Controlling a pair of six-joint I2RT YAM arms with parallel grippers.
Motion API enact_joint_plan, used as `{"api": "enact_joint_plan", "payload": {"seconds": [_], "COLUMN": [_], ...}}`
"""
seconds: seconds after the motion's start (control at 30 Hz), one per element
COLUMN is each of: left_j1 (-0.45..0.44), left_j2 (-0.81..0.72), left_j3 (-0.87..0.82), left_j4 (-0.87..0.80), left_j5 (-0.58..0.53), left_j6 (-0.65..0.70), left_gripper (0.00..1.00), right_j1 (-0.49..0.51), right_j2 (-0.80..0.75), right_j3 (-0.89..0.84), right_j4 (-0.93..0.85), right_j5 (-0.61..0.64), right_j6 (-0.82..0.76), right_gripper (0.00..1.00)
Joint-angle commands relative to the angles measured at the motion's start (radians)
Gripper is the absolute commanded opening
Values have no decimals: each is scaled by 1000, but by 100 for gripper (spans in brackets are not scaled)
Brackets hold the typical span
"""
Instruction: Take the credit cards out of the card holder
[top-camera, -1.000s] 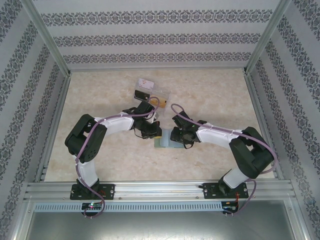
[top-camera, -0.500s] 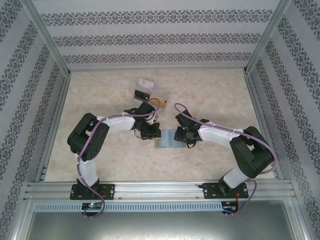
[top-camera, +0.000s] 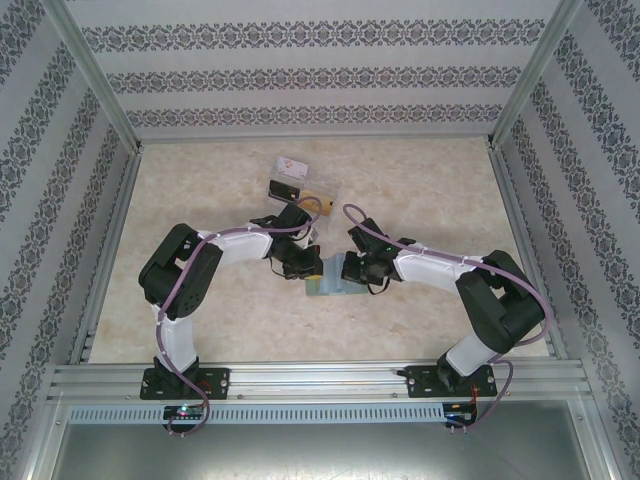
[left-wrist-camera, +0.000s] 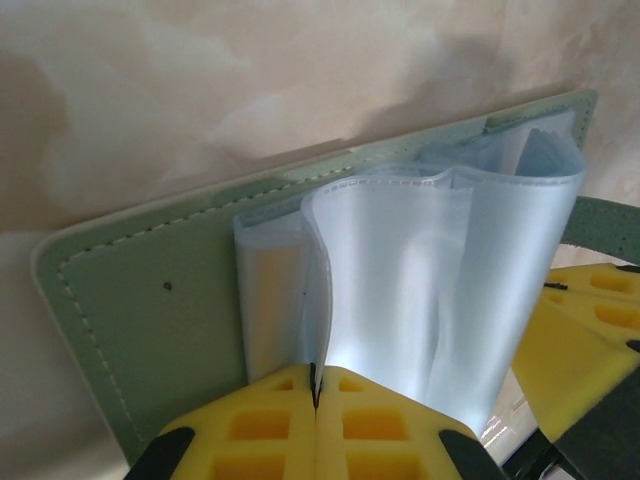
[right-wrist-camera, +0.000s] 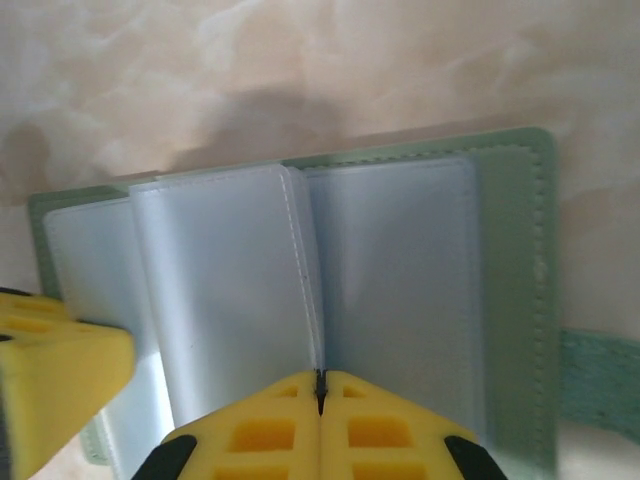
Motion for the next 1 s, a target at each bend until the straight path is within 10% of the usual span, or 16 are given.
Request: {"api": "enact_joint_plan", "payload": {"seconds": [0.0,0.4,0.63,0.97], "left_j1": [2,97,252,365], "left_j2": [14,-254,-453,-748], "left_j3": [23,51,17,-268], "left_j4": [-42,-170,-231,-5], "left_j5": [-12,-110,-394,-989], "left_j6": [26,52,118,244], "left_gripper": [0,61,97,99], "right_j1": [6,-43,-161,-349], "right_j2": [-3,-345,-560,-667], "right_j3": [23,57,39,-151], "right_j4": [24,-133,-141,133], "right_j5": [-31,202,468,708], "right_j6": [-23,-158,-354,-581], "right_gripper": [6,60,91,98]}}
